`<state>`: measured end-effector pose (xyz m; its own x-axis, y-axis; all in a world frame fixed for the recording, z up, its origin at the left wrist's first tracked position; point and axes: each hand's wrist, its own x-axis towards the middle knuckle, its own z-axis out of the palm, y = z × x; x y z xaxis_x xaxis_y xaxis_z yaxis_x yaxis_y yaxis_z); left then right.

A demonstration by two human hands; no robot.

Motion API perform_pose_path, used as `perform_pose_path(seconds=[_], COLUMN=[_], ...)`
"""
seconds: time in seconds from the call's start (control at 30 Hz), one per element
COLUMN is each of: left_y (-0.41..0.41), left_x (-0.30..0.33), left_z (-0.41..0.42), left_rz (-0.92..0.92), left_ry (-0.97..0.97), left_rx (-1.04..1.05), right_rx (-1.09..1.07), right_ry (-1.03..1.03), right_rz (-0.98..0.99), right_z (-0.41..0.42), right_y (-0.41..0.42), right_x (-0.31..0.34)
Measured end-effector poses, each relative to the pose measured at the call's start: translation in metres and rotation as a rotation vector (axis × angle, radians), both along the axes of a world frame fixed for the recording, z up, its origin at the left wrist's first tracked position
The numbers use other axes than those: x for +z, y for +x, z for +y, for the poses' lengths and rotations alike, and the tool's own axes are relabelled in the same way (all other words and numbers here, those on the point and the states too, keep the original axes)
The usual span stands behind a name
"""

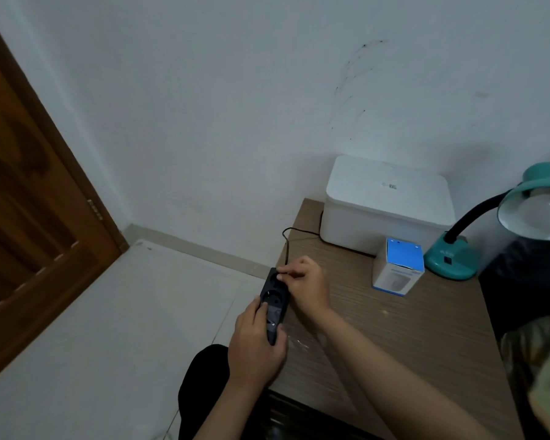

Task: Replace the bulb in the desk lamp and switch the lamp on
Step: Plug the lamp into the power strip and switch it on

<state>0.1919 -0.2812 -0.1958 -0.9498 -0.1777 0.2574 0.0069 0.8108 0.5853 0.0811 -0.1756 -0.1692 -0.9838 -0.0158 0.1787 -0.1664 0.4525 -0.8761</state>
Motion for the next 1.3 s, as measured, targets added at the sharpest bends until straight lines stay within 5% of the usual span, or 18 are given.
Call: perform_pose_path(seconds=[0.3,0.73,0.97,1.3], left_y=[0.0,-0.001,0.003,-0.021], left_x=[-0.003,0.0,0.015,0.029], left_z=[-0.001,-0.001,0.024,0.179], left_rz=[0.005,-0.037,-0.117,-0.049], left_ry=[0.001,0.044,-0.116,0.118], left_rx=[0.003,0.007,-0.065,-0.528], right_rx=[0.072,0.187,-0.025,-0.504], right_ry=[0.13,-0.004,-0.08,-0.119], right_rz=[0.033,-0.176,-0.193,-0.108], right_z=[-0.001,0.024,0.089,0.235], right_y=[0.002,0.019,0.064,0.072], right_x=[-0.008,-0.005,-0.011,-0.021])
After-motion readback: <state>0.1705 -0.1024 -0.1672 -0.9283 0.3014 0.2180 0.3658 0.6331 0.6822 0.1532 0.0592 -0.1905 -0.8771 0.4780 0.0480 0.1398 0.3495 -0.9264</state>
